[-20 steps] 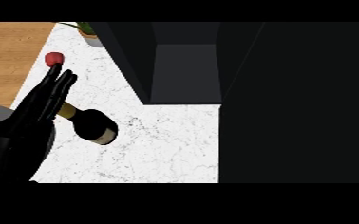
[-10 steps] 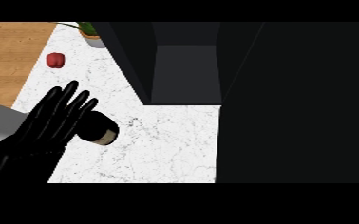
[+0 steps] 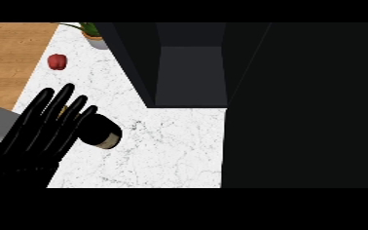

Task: Pick up the wine, place it into the cabinet and close the cabinet

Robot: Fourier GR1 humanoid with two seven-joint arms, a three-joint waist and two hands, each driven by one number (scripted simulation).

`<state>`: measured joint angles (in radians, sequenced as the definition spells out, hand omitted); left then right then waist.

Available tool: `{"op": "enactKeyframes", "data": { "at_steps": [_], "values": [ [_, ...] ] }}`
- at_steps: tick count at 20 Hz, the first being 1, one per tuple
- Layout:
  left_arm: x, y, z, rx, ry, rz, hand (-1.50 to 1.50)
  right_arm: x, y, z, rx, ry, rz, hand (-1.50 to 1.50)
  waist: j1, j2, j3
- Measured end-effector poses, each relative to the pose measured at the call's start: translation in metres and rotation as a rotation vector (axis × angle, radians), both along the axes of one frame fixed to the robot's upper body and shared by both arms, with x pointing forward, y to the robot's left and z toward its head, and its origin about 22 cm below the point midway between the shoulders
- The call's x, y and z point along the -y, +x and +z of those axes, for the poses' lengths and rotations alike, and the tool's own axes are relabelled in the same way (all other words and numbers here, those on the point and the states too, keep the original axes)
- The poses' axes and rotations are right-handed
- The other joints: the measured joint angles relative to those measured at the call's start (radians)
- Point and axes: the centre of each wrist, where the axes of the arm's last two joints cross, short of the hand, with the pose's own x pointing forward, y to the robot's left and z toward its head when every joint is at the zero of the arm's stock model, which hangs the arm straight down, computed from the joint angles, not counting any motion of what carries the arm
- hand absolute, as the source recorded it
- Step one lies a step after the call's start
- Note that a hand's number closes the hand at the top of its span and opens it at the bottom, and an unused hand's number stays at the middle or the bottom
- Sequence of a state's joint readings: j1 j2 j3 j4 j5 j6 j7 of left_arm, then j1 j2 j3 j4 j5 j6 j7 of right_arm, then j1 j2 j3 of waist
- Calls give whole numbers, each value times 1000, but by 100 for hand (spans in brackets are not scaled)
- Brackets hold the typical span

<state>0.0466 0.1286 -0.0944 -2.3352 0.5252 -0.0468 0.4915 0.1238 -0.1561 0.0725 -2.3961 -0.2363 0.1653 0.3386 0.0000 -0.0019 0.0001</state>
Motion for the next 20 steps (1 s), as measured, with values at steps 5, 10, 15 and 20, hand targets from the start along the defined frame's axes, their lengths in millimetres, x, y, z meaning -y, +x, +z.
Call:
{"op": "enactKeyframes", "data": {
  "at_steps": [5,10,15,20],
  "values": [
    [-8,3,9,-32,19,45,-150,-1,2,7,-22,-12,-7,-150,1,-1,0],
    [-15,5,16,-50,27,86,-150,-4,5,12,-18,-2,-14,-150,2,-1,0],
    [-26,8,25,-55,41,140,-150,-8,7,18,-25,5,-15,-150,2,-2,0],
    [-46,8,33,-48,72,206,-150,-10,8,23,-29,3,-25,-150,3,-2,-1]
  ]
}}
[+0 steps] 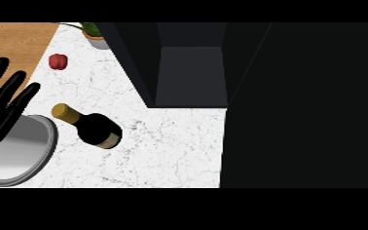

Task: Pick up the wine, place it into the cabinet and close the cabinet

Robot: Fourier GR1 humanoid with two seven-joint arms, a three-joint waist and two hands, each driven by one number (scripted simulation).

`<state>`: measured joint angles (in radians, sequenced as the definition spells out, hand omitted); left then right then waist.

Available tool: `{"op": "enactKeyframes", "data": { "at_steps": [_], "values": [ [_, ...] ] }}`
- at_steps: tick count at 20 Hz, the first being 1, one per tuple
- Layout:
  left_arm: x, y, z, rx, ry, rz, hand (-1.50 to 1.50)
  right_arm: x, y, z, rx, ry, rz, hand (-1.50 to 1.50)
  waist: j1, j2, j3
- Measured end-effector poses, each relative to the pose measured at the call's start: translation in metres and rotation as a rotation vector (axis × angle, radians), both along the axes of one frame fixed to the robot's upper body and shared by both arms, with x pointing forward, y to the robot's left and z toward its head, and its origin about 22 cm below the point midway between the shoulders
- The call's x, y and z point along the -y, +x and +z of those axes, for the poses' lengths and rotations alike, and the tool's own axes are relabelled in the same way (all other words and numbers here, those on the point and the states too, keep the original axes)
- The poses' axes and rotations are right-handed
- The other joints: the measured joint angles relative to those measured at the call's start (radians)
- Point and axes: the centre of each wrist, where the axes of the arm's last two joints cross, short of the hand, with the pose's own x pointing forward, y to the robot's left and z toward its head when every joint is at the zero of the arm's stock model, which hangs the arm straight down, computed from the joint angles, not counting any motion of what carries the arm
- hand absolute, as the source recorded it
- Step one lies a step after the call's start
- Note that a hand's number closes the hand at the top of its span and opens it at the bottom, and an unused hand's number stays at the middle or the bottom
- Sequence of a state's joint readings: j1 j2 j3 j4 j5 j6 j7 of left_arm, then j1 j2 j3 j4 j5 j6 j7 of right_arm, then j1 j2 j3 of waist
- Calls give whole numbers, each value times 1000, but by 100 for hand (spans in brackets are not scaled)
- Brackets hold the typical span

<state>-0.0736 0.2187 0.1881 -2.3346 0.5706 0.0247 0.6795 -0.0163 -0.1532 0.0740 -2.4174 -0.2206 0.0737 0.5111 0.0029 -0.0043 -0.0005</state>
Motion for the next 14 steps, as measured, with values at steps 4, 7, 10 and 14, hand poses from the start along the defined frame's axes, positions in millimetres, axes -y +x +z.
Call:
{"op": "enactKeyframes", "data": {
  "at_steps": [4,7,10,14],
  "values": [
    [-15,3,-1,16,-15,8,-150,2,-1,0,6,-10,-11,-150,-3,1,0],
    [-24,4,4,25,-27,8,-150,4,0,5,10,-26,-24,-150,-5,1,0],
    [-37,9,1,17,-33,11,-150,5,0,4,11,-29,-23,-150,-6,2,0],
    [-50,15,-2,-13,-34,16,-150,0,-1,3,3,-17,-9,-150,-7,2,0]
  ]
}}
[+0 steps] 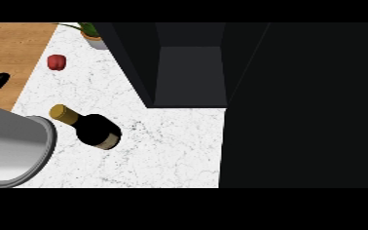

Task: Pick up the wine, place it into the cabinet and close the cabinet

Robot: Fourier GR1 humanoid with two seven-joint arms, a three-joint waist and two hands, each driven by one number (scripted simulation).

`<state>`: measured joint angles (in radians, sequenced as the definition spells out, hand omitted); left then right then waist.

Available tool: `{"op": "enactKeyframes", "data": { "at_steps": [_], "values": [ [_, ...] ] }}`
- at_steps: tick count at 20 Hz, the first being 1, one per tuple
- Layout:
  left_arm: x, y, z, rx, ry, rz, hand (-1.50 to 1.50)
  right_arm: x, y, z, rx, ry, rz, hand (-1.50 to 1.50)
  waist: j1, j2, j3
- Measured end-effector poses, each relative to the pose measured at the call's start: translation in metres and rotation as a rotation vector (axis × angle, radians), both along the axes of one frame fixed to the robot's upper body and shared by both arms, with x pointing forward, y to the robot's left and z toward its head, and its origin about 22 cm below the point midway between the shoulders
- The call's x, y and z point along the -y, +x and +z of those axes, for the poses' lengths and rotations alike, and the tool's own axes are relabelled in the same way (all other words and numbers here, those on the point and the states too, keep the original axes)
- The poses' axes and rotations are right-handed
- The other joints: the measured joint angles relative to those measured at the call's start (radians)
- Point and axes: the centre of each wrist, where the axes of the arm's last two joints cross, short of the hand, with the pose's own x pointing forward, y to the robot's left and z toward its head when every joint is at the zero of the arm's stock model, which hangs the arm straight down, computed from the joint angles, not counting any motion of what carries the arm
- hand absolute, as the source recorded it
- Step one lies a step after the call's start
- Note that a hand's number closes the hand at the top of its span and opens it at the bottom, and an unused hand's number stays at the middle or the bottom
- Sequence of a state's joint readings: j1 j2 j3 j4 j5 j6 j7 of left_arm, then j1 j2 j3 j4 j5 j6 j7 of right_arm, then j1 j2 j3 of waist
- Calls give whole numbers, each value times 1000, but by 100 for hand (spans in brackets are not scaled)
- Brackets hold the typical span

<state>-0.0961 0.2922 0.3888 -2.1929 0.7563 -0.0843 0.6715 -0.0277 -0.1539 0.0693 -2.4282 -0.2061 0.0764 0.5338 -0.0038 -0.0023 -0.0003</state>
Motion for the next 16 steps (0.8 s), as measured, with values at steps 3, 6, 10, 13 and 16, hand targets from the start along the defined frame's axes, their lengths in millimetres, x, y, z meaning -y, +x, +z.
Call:
{"op": "enactKeyframes", "data": {
  "at_steps": [3,6,10,13,16],
  "values": [
    [-10,8,-14,-27,-4,-1,-150,0,0,-1,7,-4,5,-150,-1,1,0],
    [-15,12,-27,-47,-6,-5,-150,4,0,2,5,-24,-15,-150,-2,1,0],
    [-20,20,-46,-84,9,-24,-150,3,2,6,6,-30,-15,-150,-4,1,0],
    [-24,24,-62,-107,12,-25,-150,4,0,4,3,-28,-15,-150,-5,1,0],
    [-24,30,-80,-122,9,-28,-150,3,0,4,1,-30,-12,-150,-6,1,0]
  ]
}}
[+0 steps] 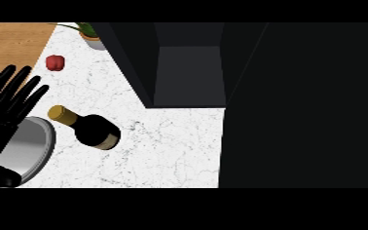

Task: Pick up the wine, place it into the cabinet and close the cabinet

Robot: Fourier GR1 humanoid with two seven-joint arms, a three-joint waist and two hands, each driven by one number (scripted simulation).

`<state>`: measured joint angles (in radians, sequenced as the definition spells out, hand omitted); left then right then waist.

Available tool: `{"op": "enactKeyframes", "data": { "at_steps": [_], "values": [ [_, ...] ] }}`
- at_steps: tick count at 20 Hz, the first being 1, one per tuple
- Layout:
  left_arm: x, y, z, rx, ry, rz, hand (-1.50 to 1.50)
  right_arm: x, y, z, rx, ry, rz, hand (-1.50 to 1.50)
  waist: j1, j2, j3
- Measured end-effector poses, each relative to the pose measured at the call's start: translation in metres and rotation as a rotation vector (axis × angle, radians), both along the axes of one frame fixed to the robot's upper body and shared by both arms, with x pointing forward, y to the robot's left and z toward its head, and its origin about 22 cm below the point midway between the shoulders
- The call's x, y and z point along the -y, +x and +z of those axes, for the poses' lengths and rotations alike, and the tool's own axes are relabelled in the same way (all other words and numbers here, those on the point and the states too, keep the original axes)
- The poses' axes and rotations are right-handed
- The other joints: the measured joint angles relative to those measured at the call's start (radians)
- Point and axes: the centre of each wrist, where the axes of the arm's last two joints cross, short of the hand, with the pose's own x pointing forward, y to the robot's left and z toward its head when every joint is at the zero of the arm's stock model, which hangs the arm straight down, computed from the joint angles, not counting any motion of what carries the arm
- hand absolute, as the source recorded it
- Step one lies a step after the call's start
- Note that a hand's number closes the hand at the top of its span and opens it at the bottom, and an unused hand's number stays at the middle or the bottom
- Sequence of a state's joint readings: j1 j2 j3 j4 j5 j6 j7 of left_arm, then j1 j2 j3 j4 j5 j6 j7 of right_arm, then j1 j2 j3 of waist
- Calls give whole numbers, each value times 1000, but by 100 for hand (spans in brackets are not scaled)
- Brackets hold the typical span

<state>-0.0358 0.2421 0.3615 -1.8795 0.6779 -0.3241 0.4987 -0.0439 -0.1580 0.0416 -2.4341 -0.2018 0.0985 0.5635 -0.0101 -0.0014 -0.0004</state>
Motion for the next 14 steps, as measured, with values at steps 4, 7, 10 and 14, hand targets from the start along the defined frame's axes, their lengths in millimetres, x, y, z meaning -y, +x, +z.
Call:
{"op": "enactKeyframes", "data": {
  "at_steps": [4,7,10,14],
  "values": [
    [-2,5,-20,-2,4,11,-150,-1,1,3,3,1,0,-150,1,0,0],
    [-4,11,-34,3,17,37,-150,-3,2,3,0,3,5,-150,1,0,0],
    [-8,16,-46,2,24,52,-150,-3,2,3,1,13,3,-150,2,0,0],
    [-10,18,-64,-3,30,59,-150,-1,0,-1,2,7,1,-150,1,0,0]
  ]
}}
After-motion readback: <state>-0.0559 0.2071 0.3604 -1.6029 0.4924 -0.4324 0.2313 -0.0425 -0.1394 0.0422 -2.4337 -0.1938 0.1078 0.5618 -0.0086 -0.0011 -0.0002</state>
